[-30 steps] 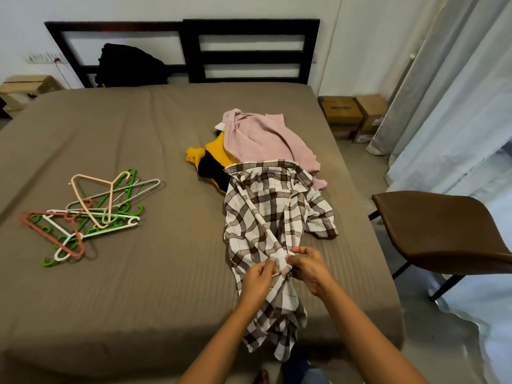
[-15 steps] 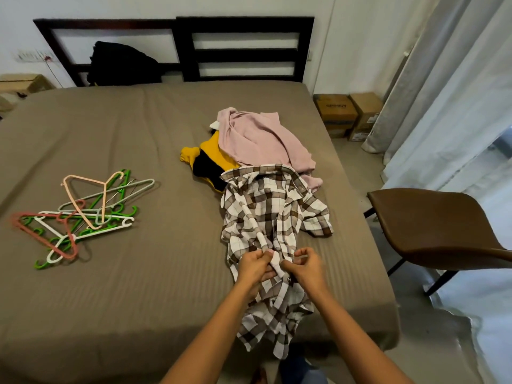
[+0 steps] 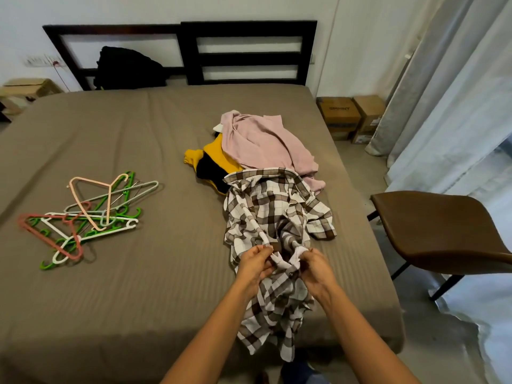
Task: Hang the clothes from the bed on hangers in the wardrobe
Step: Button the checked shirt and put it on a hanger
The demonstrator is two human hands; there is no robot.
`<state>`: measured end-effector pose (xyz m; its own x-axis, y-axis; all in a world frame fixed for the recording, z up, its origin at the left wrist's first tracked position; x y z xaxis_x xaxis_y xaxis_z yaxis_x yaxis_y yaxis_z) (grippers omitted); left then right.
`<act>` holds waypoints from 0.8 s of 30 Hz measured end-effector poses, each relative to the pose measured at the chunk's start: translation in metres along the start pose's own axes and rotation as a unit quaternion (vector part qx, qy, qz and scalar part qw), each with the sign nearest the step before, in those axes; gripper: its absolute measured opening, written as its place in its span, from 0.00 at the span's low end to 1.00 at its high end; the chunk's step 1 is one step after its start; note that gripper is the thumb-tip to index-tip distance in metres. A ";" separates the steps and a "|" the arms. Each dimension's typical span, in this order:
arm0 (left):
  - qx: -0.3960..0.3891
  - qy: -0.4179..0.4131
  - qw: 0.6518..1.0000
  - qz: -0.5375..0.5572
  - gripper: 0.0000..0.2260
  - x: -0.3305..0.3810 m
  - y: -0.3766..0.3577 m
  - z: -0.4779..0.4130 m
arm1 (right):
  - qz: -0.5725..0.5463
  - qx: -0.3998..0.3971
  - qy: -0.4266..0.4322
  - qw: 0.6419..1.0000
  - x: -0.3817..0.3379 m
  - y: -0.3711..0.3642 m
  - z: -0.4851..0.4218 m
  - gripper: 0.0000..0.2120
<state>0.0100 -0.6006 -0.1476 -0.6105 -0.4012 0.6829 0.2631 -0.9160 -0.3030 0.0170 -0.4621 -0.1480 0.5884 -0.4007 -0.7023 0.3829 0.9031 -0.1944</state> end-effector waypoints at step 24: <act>-0.005 -0.144 0.989 -0.024 0.16 0.061 -0.028 0.007 | 0.281 -0.023 0.363 0.888 -0.075 -0.032 0.028 0.02</act>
<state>-0.0295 -0.5994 -0.0932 -0.3841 -0.3440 0.8568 0.2316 -0.9342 -0.2713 -0.0196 -0.4653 -0.0698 0.0573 0.3049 -0.9507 0.1357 0.9410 0.3099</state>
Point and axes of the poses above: each hand's wrist, its own z-axis away from the middle knuckle, its own y-axis out of the back of the hand, x = y × z, the point moved 3 cm from there along -z, towards the middle knuckle, and after that the axes turned 5 degrees about z, right-handed, at the moved point
